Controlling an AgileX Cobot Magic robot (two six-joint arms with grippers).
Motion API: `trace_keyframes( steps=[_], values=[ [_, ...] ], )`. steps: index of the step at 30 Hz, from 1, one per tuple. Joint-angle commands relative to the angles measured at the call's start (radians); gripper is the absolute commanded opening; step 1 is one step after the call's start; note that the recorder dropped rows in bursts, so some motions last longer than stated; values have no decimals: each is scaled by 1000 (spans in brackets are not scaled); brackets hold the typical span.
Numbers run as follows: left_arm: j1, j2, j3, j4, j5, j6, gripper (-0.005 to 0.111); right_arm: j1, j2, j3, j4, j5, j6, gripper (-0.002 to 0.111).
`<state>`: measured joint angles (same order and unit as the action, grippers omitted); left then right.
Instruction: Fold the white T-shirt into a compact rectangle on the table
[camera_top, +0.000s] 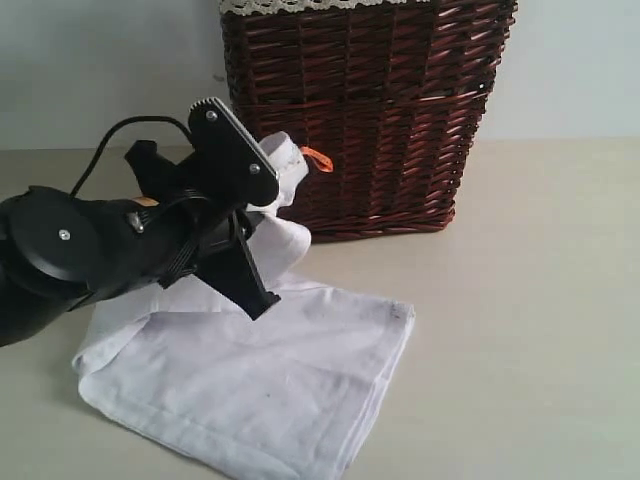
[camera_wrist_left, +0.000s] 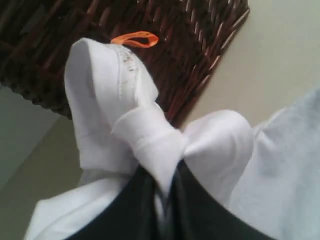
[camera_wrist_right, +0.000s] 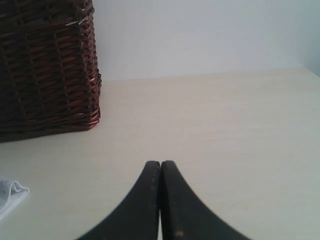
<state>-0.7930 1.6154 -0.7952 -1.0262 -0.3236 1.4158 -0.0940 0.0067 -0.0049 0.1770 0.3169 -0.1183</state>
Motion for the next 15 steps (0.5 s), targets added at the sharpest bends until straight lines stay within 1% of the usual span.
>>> trace_keyframes(
  steps=[1,2,5,7,11,13,15],
  values=[
    [-18,3,-8,-14,81,-10,0,0,-7,5,0,-8,-4,0],
    [-24,3,-8,-30,123,-10,0,0,-7,5,0,-8,-4,0],
    [-46,15,-8,-71,193,-10,0,0,-7,5,0,-8,-4,0],
    [-68,21,-2,-77,220,-10,0,0,-7,5,0,-8,-4,0],
    [-125,25,28,-77,232,-10,0,0,-7,5,0,-8,-4,0],
    [-141,25,39,-79,255,-10,0,0,-7,5,0,-8,-4,0],
    [-148,25,51,-85,305,-10,0,0,-7,5,0,-8,-4,0]
  ],
)
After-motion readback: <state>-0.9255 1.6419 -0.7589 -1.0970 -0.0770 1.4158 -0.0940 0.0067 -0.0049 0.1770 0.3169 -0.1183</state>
